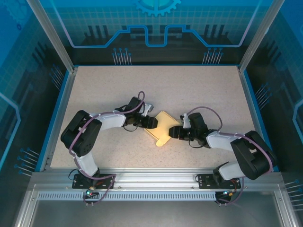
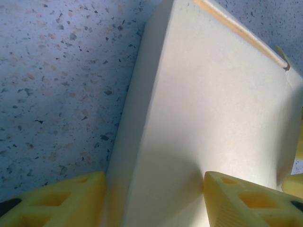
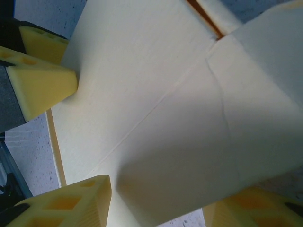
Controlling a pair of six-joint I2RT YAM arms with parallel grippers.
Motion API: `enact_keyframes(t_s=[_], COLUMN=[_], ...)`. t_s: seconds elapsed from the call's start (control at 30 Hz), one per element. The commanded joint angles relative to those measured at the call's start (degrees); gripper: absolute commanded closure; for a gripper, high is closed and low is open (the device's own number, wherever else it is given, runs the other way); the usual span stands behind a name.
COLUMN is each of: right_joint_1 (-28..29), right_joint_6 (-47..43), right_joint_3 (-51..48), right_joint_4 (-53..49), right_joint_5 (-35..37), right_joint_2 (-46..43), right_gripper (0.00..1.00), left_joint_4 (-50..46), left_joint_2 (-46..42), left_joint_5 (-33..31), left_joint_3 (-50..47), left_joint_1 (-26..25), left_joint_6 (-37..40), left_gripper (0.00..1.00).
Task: Fold the paper box
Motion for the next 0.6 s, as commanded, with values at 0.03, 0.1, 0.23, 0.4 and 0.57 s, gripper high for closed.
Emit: enact_keyframes(t_s=[0.03,0.1,0.23,0.4,0.57], right_joint_1=[0.1,0.3,1.2,1.3,1.3], right_joint_6=[4.5,5.0,5.3,7.2,8.0], right_joint_3=[-2.8,-3.4,-3.6,-4.8,-5.5], right_joint_4=[4.4,6.3,9.1,15.4,21.4], right_joint_5=[2.7,2.4,1.8,1.7,1.3], right_joint_2=[-1.7,-1.9,-1.7,-0.5,-0.9], right_gripper=[0.45,0.46,0.54,0.67,0.82], left_joint_4=[-1.2,-1.2,-1.0,-0.3,2.2], left_joint_2=[-1.5,-1.5,-1.6,-2.1,-2.4], left_joint_5=[-1.9,-1.9,-1.8,-1.4,1.3], left_joint_3=[-1.7,-1.7,-1.8,-3.0,-4.8], left_joint_1=[-0.3,-0.2,-0.3,-0.3,-0.3], left_joint_6=[-1.1,-1.1,-1.2,-1.9,-4.1], left_gripper=[0.43,0.43,0.46,0.48,0.49])
